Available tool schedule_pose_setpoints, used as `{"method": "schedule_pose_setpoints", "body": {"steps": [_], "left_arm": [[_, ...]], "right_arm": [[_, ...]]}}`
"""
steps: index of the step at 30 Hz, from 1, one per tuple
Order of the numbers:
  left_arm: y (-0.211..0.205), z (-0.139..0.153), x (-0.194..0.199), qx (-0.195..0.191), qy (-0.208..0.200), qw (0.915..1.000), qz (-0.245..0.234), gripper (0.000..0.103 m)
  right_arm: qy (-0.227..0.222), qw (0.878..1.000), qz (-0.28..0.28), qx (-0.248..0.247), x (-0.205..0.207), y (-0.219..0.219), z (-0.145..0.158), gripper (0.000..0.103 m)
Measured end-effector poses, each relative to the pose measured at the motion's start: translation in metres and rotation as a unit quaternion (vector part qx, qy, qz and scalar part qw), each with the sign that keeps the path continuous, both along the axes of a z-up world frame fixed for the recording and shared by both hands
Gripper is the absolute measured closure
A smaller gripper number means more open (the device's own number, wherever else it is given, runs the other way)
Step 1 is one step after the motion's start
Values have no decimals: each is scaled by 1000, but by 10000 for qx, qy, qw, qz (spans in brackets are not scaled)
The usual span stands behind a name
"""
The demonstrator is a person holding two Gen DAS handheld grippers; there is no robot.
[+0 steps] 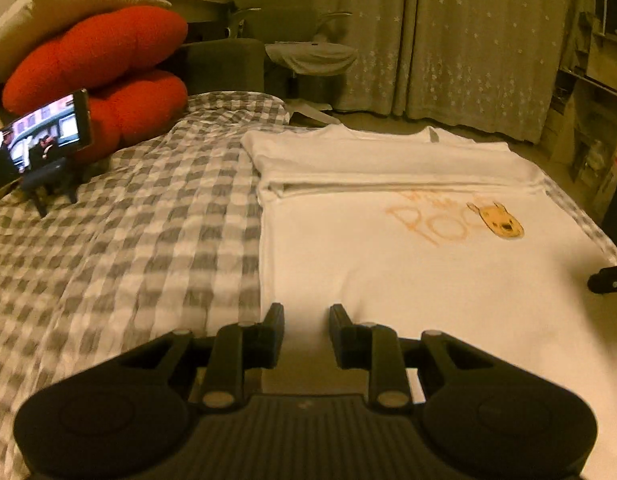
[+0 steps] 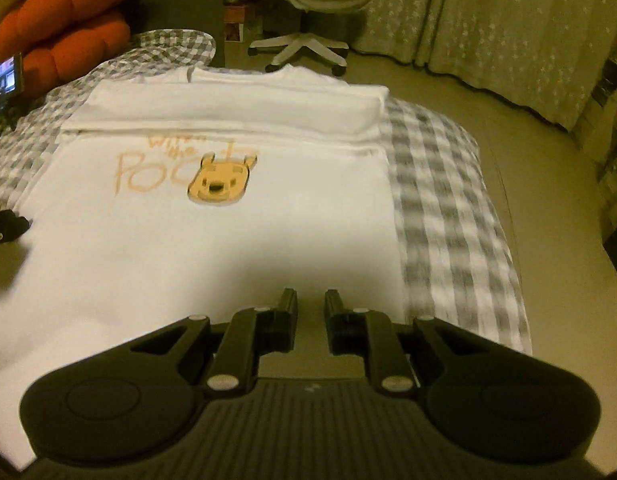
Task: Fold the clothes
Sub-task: 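Carry both grippers around the bed to the shirt's hem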
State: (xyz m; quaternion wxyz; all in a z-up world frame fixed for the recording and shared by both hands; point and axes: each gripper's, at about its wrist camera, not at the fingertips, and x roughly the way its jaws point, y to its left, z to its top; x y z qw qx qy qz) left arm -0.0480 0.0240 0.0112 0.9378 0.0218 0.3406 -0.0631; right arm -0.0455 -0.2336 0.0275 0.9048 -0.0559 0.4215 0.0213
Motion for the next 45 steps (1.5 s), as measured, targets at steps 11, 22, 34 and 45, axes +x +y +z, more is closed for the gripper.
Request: {"method": "schedule_pose_setpoints", "body": {"steps": [11,22,34,45], "left_arm": [[23,3,-44,-264,377,9989,132,69],[66,6,-81,-1335,938,9866,82,72],[83,-2,-114,-1998,1579,9669,-128,74],[74,-8,-108,-1926,1631,9676,30,72]], "right_arm": [[-81,9999,-32,121,-74,-18,-1,81],[-185,9968,-430,646,-130,-50,1,76],[-147,9686,-1158,2195,-156,-97,4,73],[26,9782,-826,1907,-147,-75,-4,95]]}}
